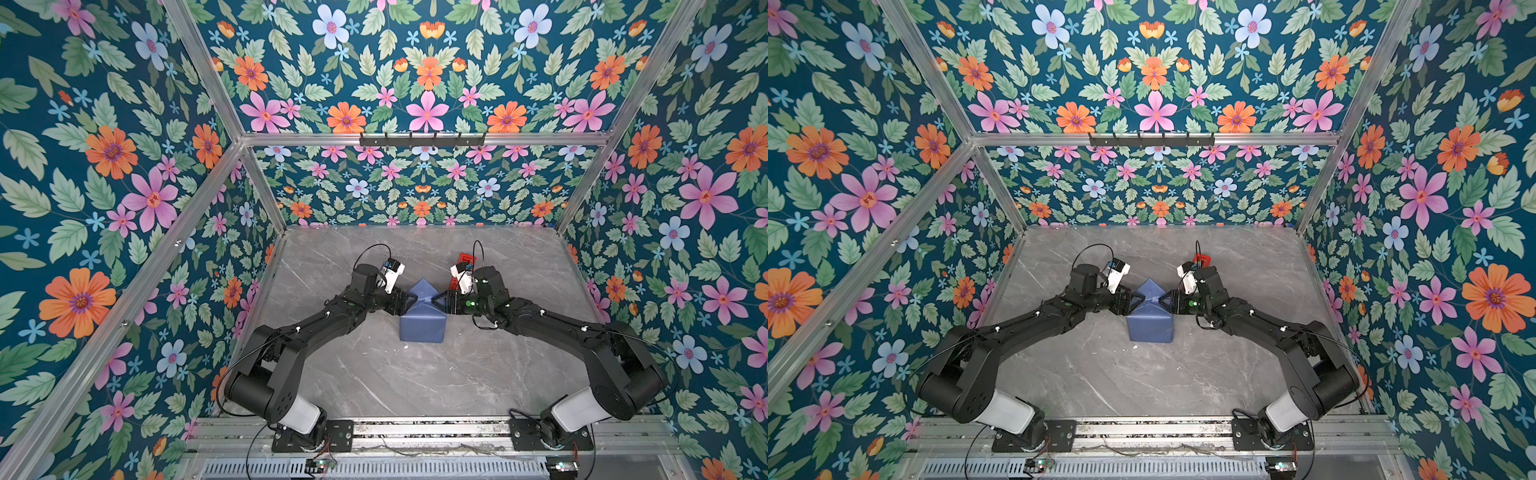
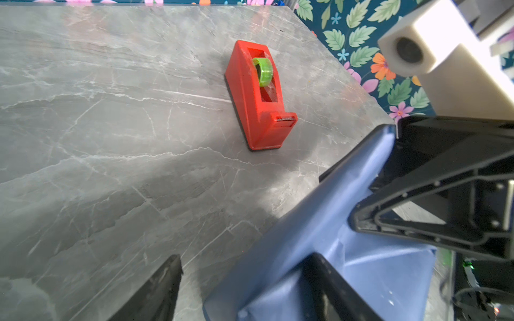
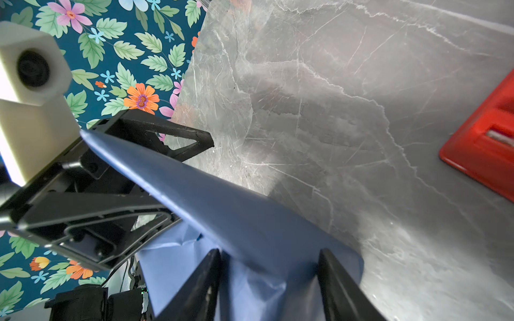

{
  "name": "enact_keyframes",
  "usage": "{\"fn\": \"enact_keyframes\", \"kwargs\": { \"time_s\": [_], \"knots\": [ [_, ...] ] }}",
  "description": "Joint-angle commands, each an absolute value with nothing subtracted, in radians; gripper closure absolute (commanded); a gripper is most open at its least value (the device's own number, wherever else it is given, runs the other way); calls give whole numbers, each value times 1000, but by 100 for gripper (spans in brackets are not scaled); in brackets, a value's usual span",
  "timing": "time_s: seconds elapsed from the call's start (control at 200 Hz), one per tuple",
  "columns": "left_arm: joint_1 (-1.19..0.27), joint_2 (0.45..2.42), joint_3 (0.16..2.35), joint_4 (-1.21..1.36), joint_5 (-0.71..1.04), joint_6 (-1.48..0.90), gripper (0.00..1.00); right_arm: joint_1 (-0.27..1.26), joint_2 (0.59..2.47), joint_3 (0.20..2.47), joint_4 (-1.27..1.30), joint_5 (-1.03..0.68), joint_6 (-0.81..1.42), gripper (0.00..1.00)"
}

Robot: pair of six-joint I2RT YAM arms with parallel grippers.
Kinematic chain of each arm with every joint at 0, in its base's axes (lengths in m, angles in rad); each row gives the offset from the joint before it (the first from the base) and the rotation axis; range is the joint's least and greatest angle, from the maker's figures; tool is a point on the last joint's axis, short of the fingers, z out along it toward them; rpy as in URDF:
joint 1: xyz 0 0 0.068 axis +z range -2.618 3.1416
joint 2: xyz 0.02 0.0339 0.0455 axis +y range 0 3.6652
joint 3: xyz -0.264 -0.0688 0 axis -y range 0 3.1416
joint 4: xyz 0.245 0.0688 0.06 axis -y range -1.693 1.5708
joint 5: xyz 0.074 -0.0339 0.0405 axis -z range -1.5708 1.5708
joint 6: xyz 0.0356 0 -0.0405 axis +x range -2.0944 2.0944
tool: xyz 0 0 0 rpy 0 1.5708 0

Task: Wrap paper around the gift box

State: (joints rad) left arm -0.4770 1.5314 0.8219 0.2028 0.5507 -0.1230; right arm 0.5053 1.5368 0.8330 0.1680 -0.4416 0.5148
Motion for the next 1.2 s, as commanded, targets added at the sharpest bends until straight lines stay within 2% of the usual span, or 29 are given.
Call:
{"fn": "enact_keyframes", "kwargs": {
  "time_s": [0.0, 0.595, 1.195],
  "knots": [
    [-466, 1541, 828, 152, 626, -81, 29, 507, 1549, 836, 89, -428, 487, 44],
    [-454, 1588, 885, 141, 785, 30, 59, 506, 1563, 848, 81, -430, 478, 44],
    [-454, 1595, 905, 135, 826, 99, 79, 507, 1577, 867, 69, -430, 471, 44]
  ]
}}
